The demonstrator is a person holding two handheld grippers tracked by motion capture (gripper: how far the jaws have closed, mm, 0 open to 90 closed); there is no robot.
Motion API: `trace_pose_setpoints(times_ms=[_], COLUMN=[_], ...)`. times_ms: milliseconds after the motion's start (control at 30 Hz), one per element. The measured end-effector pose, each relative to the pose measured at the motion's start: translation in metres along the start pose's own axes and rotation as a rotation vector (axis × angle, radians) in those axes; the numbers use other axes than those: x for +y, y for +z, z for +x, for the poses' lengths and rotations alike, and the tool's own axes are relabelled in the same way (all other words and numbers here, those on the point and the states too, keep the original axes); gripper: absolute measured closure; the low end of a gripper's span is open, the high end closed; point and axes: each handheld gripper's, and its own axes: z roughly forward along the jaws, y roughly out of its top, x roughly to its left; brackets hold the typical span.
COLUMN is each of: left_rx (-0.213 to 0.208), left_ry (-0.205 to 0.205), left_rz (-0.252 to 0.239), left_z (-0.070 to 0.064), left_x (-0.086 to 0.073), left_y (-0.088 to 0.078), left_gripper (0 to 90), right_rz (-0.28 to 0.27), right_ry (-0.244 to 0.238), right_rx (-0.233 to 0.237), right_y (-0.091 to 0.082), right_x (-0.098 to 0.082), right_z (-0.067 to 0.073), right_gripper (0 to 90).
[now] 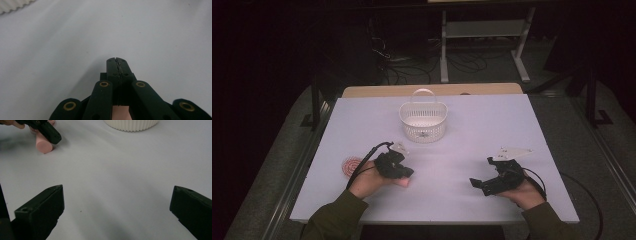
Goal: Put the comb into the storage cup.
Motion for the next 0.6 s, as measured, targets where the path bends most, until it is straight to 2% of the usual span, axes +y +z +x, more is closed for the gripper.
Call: trace_pose_setpoints(times_ms=[300, 600], left_rx=[-0.009, -0.007], left_ry=[0.010, -0.012], left_rz=[0.015, 0.021], left_z=[-0.016, -0.023], left_x=[-0.012, -0.033], left_y=[-0.006, -0.017], left_gripper=[90.0, 90.0], right_rz=[-0.003, -0.003], right_ry=[0.001, 0.000], right_rx=[0.003, 0.006], right_y=[0.000, 0.001], right_x=[0.000, 0.001], right_z=[0.000, 0.001], right_gripper=[0.0, 0.0])
